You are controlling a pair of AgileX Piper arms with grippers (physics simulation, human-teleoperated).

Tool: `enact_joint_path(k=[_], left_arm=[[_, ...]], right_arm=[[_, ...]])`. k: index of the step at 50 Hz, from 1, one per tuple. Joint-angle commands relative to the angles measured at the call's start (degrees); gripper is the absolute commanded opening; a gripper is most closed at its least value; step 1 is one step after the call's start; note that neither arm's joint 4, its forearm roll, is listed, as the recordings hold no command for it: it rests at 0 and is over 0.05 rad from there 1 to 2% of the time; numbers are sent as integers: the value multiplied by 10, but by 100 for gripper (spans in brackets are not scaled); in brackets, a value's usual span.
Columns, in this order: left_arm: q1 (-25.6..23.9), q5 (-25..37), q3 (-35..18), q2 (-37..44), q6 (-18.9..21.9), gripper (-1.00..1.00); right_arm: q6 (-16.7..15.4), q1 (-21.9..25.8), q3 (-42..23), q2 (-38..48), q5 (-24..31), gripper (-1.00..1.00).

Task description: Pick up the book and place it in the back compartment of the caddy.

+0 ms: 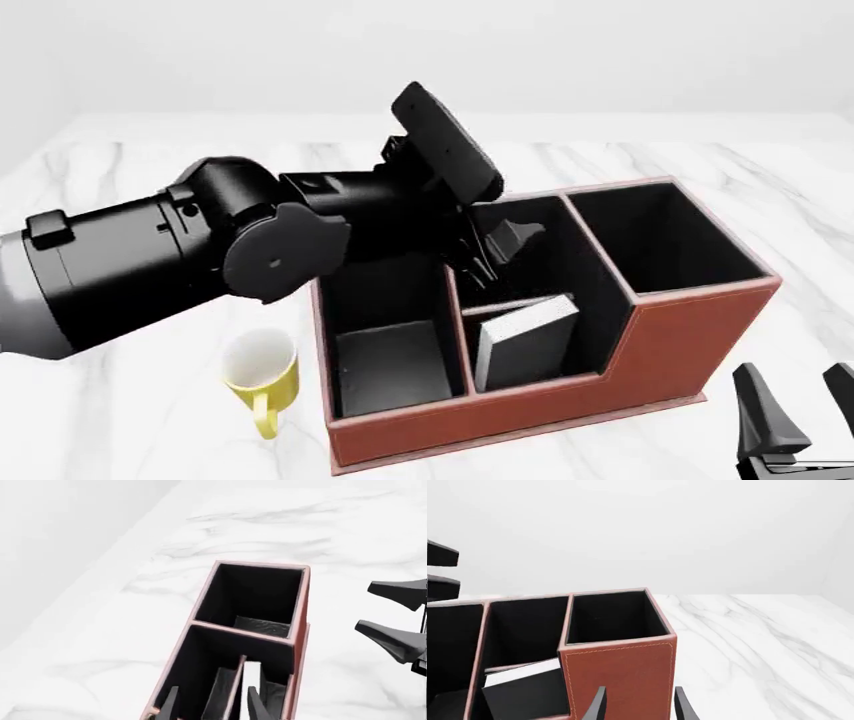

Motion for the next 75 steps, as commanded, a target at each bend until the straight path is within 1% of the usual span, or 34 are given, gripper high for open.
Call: enact_joint_path(k=[1, 2, 4, 6, 9, 16, 20, 25, 28, 35, 36, 37, 39, 42, 43, 44, 45, 46, 47, 48, 49, 50, 51, 52, 53, 54, 55, 57, 58, 60, 64, 70, 72, 75], left_arm=[[80, -21, -13, -41, 62, 100], [87, -29, 0, -50, 76, 100], [92, -36, 6, -59, 71, 100], [113, -57, 27, -73, 91, 100], [135, -85, 54, -103, 93, 100], [170, -109, 108, -143, 88, 100], [205, -155, 167, -175, 91, 100], [232, -185, 210, -205, 76, 100], [250, -213, 256, -233, 67, 100], [340, -349, 399, -311, 45, 100], [340, -349, 399, -311, 45, 100], [354, -351, 439, -362, 23, 100], [361, -355, 456, -379, 19, 100], [365, -382, 518, -415, 23, 100], [382, -407, 543, -426, 21, 100], [391, -409, 552, -438, 1, 100], [392, -421, 563, -439, 4, 100], [406, -446, 591, -457, 31, 100], [406, -447, 591, -457, 31, 100], [414, -448, 599, -471, 1, 100], [420, -460, 613, -471, -27, 100], [419, -489, 634, -463, 4, 100], [422, -512, 650, -460, 6, 100], [426, -536, 662, -440, -18, 100], [420, -577, 674, -403, 9, 100], [420, -608, 686, -390, 3, 100], [429, -626, 690, -383, -30, 100], [430, -646, 695, -371, -30, 100], [432, -670, 702, -356, -35, 100], [436, -708, 707, -325, -41, 100], [440, -785, 717, -254, -41, 100], [440, -838, 722, -203, -64, 100], [440, -850, 725, -196, -67, 100], [440, -852, 731, -199, -71, 100]], right_arm=[[0, 0, 0, 0, 0, 100], [0, 0, 0, 0, 0, 100], [0, 0, 0, 0, 0, 100], [0, 0, 0, 0, 0, 100], [0, 0, 0, 0, 0, 100], [0, 0, 0, 0, 0, 100], [0, 0, 0, 0, 0, 100], [0, 0, 0, 0, 0, 100], [0, 0, 0, 0, 0, 100], [0, 0, 0, 0, 0, 100], [0, 0, 0, 0, 0, 100], [0, 0, 0, 0, 0, 100], [0, 0, 0, 0, 0, 100], [0, 0, 0, 0, 0, 100], [0, 0, 0, 0, 0, 100], [0, 0, 0, 0, 0, 100], [0, 0, 0, 0, 0, 100], [0, 0, 0, 0, 0, 100], [0, 0, 0, 0, 0, 100], [0, 0, 0, 0, 0, 100], [0, 0, 0, 0, 0, 100], [0, 0, 0, 0, 0, 100], [-1, 0, 0, 0, -1, 100], [-1, -6, 0, -1, 0, 100], [1, -3, 1, 1, -1, 100], [0, 2, 1, 2, -3, 100], [0, 22, 1, 12, -13, 100], [-1, 9, 2, 21, -20, 100], [12, -17, 2, 69, -50, 100], [49, -32, -2, 100, -66, 100], [58, -43, -55, 65, 0, 100], [90, -60, -157, 50, 77, 100], [86, -55, -197, 55, 102, 100], [75, -41, -290, 57, 155, 100]])
